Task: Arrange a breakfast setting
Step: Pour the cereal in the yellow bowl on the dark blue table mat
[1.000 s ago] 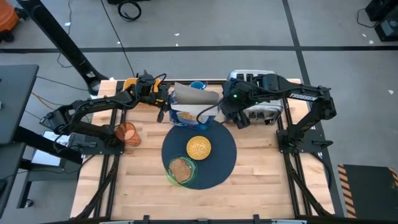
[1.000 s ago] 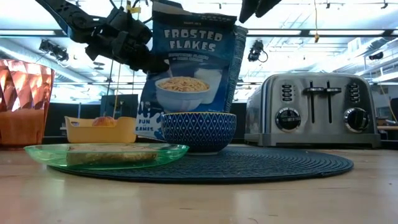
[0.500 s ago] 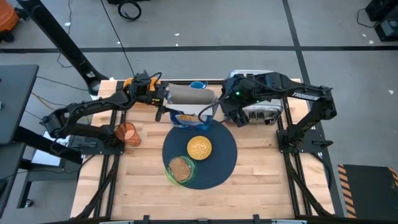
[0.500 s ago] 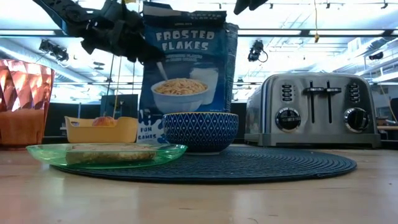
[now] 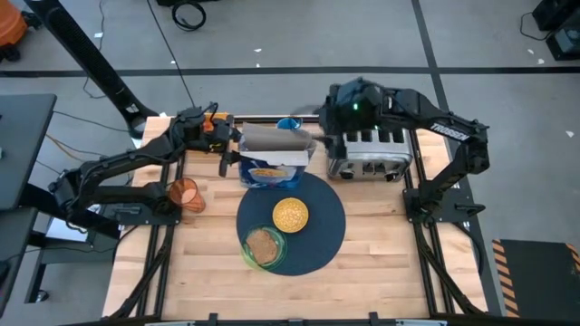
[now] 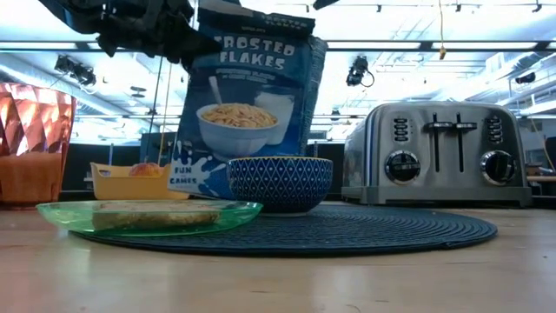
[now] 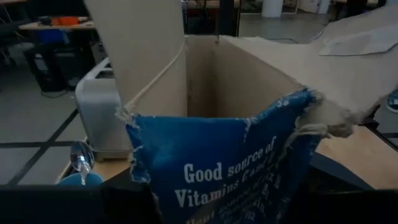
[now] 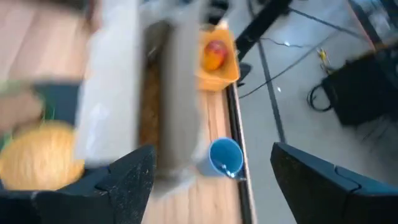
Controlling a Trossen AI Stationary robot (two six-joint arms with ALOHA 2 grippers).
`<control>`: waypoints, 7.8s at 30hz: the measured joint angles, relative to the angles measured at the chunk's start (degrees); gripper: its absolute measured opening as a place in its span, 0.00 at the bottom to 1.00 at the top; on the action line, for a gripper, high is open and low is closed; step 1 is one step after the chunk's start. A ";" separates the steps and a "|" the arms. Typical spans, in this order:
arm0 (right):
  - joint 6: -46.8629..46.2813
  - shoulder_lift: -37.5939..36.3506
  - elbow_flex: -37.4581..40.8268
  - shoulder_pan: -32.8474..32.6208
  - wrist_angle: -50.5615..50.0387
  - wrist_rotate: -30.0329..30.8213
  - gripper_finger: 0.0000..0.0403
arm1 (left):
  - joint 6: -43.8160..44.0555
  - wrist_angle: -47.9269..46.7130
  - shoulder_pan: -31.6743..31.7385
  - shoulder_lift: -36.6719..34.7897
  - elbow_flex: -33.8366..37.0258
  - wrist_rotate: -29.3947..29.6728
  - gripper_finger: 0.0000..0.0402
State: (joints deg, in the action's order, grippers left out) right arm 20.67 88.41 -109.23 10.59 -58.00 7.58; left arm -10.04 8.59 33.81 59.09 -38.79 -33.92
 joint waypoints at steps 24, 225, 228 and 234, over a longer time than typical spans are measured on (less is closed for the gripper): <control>-13.52 13.70 1.46 3.81 5.87 -12.16 0.45 | -6.67 0.08 -3.84 0.89 0.00 5.94 0.51; -43.19 16.27 8.17 -3.53 37.95 -4.68 0.50 | 57.06 -37.22 -23.95 -3.72 -20.57 59.75 0.73; -42.39 15.57 8.00 -3.40 35.63 -4.88 0.50 | 55.66 -37.57 -23.38 -3.69 -20.98 59.72 0.73; -38.77 13.69 8.07 -2.96 32.19 -4.62 0.51 | 49.12 -38.37 -25.24 -4.70 -24.29 58.90 0.73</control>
State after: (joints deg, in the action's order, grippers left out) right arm -18.11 102.10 -101.16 7.63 -25.81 2.96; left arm 39.08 -29.79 8.57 54.39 -63.08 24.98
